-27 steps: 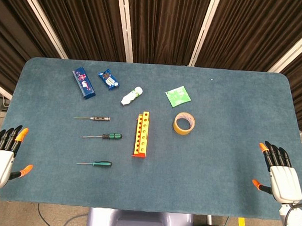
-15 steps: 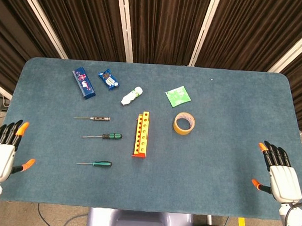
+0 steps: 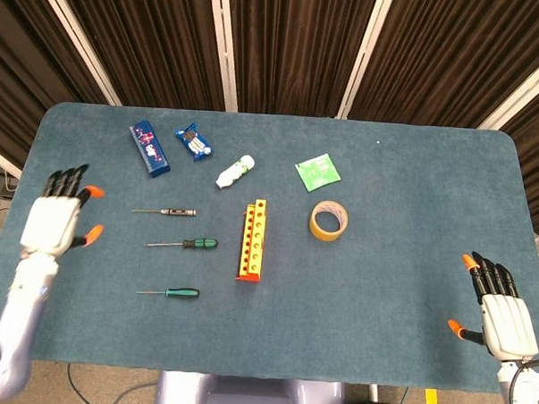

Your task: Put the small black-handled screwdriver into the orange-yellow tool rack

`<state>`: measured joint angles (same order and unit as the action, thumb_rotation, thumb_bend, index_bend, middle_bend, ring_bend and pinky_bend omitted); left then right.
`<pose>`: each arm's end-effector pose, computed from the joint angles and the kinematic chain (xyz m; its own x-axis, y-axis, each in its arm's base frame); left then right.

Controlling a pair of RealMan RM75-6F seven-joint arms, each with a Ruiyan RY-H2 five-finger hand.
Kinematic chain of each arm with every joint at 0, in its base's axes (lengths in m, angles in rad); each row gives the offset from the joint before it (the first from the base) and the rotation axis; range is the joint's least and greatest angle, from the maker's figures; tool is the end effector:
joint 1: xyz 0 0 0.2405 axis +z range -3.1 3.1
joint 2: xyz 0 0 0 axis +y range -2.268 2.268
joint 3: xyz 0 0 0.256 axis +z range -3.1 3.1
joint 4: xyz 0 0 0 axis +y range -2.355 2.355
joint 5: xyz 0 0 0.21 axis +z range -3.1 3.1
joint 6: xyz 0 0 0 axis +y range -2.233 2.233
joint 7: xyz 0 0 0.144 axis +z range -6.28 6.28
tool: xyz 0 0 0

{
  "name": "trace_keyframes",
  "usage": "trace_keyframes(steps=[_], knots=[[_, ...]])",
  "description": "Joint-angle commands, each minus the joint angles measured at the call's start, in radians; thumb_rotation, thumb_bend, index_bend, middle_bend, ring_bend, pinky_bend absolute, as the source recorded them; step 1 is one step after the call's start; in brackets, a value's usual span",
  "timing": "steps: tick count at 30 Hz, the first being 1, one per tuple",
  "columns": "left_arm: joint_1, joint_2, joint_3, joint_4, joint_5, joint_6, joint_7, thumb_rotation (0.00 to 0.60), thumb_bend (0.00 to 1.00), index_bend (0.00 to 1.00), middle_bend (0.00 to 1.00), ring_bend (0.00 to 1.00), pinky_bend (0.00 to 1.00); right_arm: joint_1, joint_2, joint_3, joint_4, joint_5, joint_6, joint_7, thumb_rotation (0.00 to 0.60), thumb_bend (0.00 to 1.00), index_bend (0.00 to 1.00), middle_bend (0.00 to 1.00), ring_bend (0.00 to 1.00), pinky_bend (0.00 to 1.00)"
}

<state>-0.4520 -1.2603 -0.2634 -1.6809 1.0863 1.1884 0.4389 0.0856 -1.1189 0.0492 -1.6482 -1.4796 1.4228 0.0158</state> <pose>-0.2299 0.3164 0.1108 0.4825 0.0504 0.8745 0.8759 -0.0377 -0.4811 -0.3095 -0.1802 0.1484 0.3443 -0.0676 0.9364 -0.9383 0.0085 0.3456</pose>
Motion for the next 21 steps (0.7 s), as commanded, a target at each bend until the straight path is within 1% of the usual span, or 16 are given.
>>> trace_keyframes(steps=[1, 6, 9, 13, 16, 21], knots=[[-0.128, -0.101, -0.054, 0.133, -0.113, -0.115, 0.09, 0.6, 0.27, 0.36, 0.0, 0.0, 0.0, 0.001, 0.001, 0.004, -0.004, 0.016, -0.008, 0.008, 0.6, 0.02, 0.0, 0.0, 0.0, 0.0], [-0.222, -0.21, -0.063, 0.282, -0.201, -0.186, 0.128, 0.6, 0.27, 0.39, 0.0, 0.0, 0.0, 0.001, 0.007, 0.008, -0.01, 0.038, -0.021, 0.02, 0.6, 0.02, 0.0, 0.0, 0.0, 0.0], [-0.26, -0.257, -0.062, 0.348, -0.246, -0.218, 0.145, 0.6, 0.27, 0.42, 0.0, 0.0, 0.0, 0.001, 0.008, 0.01, -0.014, 0.045, -0.022, 0.02, 0.6, 0.03, 0.0, 0.0, 0.0, 0.0], [-0.31, -0.325, -0.054, 0.448, -0.29, -0.257, 0.162, 0.6, 0.27, 0.49, 0.0, 0.0, 0.0, 0.0, 0.011, 0.012, -0.017, 0.051, -0.024, 0.021, 0.6, 0.03, 0.0, 0.0, 0.0, 0.0], [-0.335, -0.362, -0.048, 0.501, -0.303, -0.275, 0.163, 0.6, 0.27, 0.51, 0.0, 0.0, 0.0, -0.001, 0.012, 0.013, -0.019, 0.054, -0.024, 0.02, 0.6, 0.03, 0.0, 0.0, 0.0, 0.0], [-0.366, -0.405, -0.033, 0.568, -0.303, -0.3, 0.16, 0.6, 0.27, 0.5, 0.0, 0.0, 0.0, -0.001, 0.013, 0.014, -0.022, 0.06, -0.027, 0.024, 0.6, 0.04, 0.0, 0.0, 0.0, 0.0]])
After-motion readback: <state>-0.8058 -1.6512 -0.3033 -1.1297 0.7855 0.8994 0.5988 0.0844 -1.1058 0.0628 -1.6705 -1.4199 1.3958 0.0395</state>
